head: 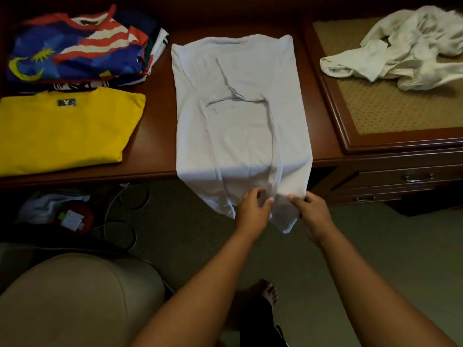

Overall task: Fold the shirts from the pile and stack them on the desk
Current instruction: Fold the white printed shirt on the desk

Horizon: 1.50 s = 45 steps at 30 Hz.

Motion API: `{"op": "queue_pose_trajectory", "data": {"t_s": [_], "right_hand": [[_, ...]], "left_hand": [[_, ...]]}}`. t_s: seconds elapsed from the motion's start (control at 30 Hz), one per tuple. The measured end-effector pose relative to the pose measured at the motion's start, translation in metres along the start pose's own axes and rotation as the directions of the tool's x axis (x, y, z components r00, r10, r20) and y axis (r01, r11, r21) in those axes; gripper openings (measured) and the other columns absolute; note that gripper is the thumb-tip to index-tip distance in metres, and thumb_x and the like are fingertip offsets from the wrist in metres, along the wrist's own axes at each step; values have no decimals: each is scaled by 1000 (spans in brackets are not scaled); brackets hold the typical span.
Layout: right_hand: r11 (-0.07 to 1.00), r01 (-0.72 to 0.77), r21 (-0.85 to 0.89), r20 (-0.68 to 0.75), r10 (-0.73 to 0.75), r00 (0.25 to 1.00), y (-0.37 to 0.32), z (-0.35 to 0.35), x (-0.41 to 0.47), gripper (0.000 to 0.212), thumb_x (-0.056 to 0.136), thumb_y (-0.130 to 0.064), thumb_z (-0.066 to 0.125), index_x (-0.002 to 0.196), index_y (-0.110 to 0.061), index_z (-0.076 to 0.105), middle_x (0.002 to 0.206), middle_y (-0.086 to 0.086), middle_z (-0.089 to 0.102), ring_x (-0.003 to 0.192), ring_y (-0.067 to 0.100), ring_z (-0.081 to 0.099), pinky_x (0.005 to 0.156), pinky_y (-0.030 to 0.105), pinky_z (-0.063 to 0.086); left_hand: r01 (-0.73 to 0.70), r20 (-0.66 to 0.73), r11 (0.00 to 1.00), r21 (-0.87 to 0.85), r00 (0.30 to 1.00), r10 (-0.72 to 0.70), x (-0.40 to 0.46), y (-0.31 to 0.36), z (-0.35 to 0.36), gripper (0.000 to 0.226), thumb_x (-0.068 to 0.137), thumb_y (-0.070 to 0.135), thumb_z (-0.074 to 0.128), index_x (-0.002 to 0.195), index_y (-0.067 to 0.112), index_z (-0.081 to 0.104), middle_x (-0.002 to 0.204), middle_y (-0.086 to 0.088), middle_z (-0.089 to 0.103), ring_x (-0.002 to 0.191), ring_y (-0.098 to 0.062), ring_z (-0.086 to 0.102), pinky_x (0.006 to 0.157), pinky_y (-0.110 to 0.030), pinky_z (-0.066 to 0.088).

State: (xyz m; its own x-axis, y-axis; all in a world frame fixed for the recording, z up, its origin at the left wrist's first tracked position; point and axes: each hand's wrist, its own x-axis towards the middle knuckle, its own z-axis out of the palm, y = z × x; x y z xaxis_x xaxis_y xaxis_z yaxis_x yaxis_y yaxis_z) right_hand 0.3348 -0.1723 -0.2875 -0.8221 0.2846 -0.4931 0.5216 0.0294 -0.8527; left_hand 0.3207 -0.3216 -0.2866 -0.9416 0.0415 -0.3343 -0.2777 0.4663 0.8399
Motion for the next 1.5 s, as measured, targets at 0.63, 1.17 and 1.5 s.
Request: {"op": "queue_pose_trajectory", "data": {"t_s": [0.63,1.17,1.5], "right_hand": [[996,-10,-89,-23,8,1000,-8,-21,28,11,94,-13,57,98,-8,66,97,10,69,93,29,65,81,44,54],[983,-130,126,92,119,989,-13,-10,70,42,86,2,62,127,0,56,120,14,63,108,29,60,91,36,49],[962,-270,-34,162,271,949,38,-6,49,31,79,2,71,108,-5,63,111,14,64,105,32,60,92,40,49]], "left_hand": [[162,-144,986,-34,976,-165,17,8,-2,20,98,15,46,109,8,62,101,-6,62,94,-22,57,83,-32,47],[334,-163,853,-402,890,-425,37,-63,-112,58,90,5,61,143,16,38,128,-2,52,114,-22,52,95,-35,45],[499,74,818,-287,863,-500,17,-85,-83,43,92,9,60,133,4,49,126,-5,56,117,-22,52,97,-32,40]]}}
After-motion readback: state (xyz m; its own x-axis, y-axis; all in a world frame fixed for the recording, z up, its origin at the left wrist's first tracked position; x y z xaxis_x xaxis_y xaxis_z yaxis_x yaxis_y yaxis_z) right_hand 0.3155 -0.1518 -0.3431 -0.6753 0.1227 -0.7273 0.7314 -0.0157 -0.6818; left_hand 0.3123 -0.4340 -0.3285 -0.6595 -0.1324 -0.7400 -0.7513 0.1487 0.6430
